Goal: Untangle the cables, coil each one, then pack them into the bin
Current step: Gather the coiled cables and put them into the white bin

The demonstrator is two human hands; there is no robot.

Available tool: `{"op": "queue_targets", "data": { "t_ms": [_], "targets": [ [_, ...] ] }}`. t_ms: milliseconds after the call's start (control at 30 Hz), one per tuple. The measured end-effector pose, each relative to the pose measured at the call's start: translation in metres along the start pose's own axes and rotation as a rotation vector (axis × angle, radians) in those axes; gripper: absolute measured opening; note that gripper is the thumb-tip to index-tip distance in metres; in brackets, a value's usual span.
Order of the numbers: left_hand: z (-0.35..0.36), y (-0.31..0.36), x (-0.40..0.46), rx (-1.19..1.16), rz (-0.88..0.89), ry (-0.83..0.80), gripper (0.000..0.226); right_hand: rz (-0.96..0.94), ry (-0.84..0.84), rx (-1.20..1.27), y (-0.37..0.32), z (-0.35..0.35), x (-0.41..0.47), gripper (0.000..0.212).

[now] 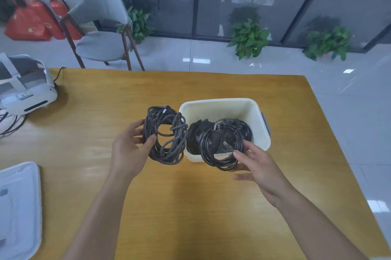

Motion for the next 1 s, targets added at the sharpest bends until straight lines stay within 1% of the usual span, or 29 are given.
{"op": "queue_targets", "data": {
  "t_ms": [100, 233, 367, 500, 600, 667, 767, 800, 900, 967, 1000],
  "targets": [
    [0.03, 0.018, 0.006, 0.002, 0.015, -0.038, 0.049, -0.027, 0.091, 0.018, -0.013, -0.033, 0.011, 0.03],
    [0.066, 0.037, 0.017, 0.026, 0.031, -0.086, 0.047, -0.021, 0.19, 0.045, -0.015, -0.071, 0.036, 0.036],
    [0.089, 0.044, 0.027, 0.097, 0.038, -0.108, 0.048, 0.038, 0.245, -0.046, -0.005, -0.089, 0.065, 0.038],
    [0.096, 0.039, 0.036, 0.149, 0.031, -0.102, 0.048, 0.077, 0.273, -0.257, 0.002, -0.09, 0.087, 0.022],
    [0.096, 0.033, 0.04, 0.184, 0.024, -0.102, 0.049, 0.077, 0.281, -0.418, 0.002, -0.087, 0.098, 0.018],
    [0.099, 0.029, 0.041, 0.195, 0.026, -0.11, 0.05, 0.083, 0.278, -0.53, 0.0, -0.086, 0.103, 0.025],
    [0.103, 0.023, 0.041, 0.206, 0.032, -0.126, 0.05, 0.089, 0.285, -0.68, 0.002, -0.086, 0.111, 0.049],
    [0.104, 0.021, 0.04, 0.206, 0.029, -0.129, 0.05, 0.077, 0.295, -0.774, 0.0, -0.085, 0.112, 0.053],
    [0.105, 0.016, 0.04, 0.207, 0.017, -0.132, 0.05, 0.046, 0.325, -1.074, -0.008, -0.082, 0.112, 0.051],
    [0.107, 0.017, 0.04, 0.2, 0.015, -0.135, 0.049, 0.025, 0.346, -1.205, -0.017, -0.084, 0.106, 0.048],
    [0.107, 0.018, 0.04, 0.201, 0.016, -0.134, 0.048, -0.015, 0.359, -1.248, -0.023, -0.084, 0.103, 0.046]
  ]
}}
Point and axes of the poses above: each hand's wrist, its own x-axis towards the middle knuckle, its own z-axis out of the palm, y = z × x, the point moved 10 cm from there along x, towards the middle knuckle, and after that the axes turned 1 degree about -x, right-handed, at the moved point
